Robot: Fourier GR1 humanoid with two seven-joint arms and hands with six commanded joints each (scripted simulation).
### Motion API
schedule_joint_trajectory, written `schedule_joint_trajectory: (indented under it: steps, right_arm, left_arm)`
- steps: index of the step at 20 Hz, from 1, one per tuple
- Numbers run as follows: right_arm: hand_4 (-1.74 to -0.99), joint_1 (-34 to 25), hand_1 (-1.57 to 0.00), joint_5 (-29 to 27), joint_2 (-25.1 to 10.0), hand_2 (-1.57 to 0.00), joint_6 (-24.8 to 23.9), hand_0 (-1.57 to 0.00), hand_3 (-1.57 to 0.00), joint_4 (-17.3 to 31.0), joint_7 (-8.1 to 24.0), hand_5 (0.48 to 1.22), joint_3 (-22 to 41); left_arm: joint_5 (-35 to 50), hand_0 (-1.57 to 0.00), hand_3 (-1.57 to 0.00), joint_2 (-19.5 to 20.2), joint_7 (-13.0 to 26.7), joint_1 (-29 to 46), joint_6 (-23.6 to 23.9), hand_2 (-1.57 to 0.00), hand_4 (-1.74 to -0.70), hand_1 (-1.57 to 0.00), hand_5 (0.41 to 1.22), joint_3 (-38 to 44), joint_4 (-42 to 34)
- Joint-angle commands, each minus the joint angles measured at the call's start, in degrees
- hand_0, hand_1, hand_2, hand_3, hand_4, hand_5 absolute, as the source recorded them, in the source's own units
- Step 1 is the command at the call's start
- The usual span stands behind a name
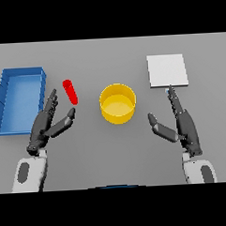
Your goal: Pick up the red beaker and tilt it to pour out 1 green nut into yellow bowl. Pick up the yellow bowl and place it on the metallic measuring scale.
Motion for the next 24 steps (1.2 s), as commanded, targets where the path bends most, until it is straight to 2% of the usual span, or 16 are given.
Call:
schedule_joint_trajectory:
  steps: [1,8,10,12,14,15,17,20,22,24]
  right_arm:
    - [-1.209,-0.19,0.00,-0.94,-0.50,0.00,0.43,0.00,0.00,0.63,-0.05,0.627,-0.82]
    - [-1.227,0.04,0.00,-1.18,-0.27,0.00,0.64,0.00,0.00,0.77,-1.61,0.625,-0.68]
    - [-1.218,-0.39,0.00,-0.43,-0.24,0.00,0.06,0.00,0.00,0.67,-0.32,0.626,-0.62]
    - [-1.229,0.52,0.00,-1.24,-0.15,0.00,0.63,0.00,0.00,0.19,-1.32,0.628,-0.58]
    - [-1.226,0.68,0.00,-0.78,-0.07,0.00,0.16,0.00,0.00,-0.37,-0.79,0.631,-0.53]
    - [-1.231,0.35,0.00,-1.24,-0.28,0.00,0.45,0.00,0.00,0.48,-0.08,0.633,-0.96]
    - [-1.234,0.87,0.00,-1.59,-0.60,0.00,0.67,0.00,0.00,0.05,-0.92,0.635,-1.16]
    - [-1.241,0.17,0.00,-1.21,-0.45,0.00,0.36,0.00,0.00,0.21,-0.52,0.641,-1.05]
    - [-1.245,0.16,0.00,-1.59,-0.24,0.00,0.44,0.00,0.00,0.82,0.29,0.642,-1.26]
    - [-1.246,0.69,0.00,-1.50,-0.25,0.00,0.39,0.00,0.00,-0.14,-0.40,0.645,-1.04]
  left_arm:
    - [0.06,0.00,0.00,0.23,-1.53,-1.46,-0.04,0.00,-1.17,0.00,0.648,0.76,2.53]
    - [-0.03,0.00,0.00,0.87,-6.76,-12.67,-0.80,0.00,-1.18,0.00,0.637,3.74,17.45]
    - [-0.47,0.00,0.00,0.98,-8.04,-14.74,-0.87,0.00,-1.20,0.00,0.646,4.01,20.34]
    - [-1.46,0.00,0.00,0.93,-8.53,-16.50,-0.25,0.00,-1.20,0.00,0.654,3.83,22.03]
    - [-2.34,0.00,0.00,0.75,-7.52,-19.62,0.87,0.00,-1.20,0.00,0.661,4.28,25.32]
    - [-2.48,0.00,0.00,0.43,-7.81,-21.07,1.37,0.00,-1.20,0.00,0.663,4.65,27.20]
    - [-2.81,0.00,0.00,0.65,-8.75,-22.34,1.57,0.00,-1.20,0.00,0.669,4.97,29.14]
    - [-3.22,0.00,0.00,-0.21,-9.62,-24.83,3.18,0.00,-1.22,0.00,0.678,5.75,32.85]
    - [-2.23,0.00,0.00,-0.93,-11.90,-26.46,2.96,0.00,-1.25,0.00,0.695,6.77,35.69]
    - [-0.63,0.00,0.00,-1.67,-15.49,-27.57,3.19,0.00,-1.29,0.00,0.708,8.60,38.28]
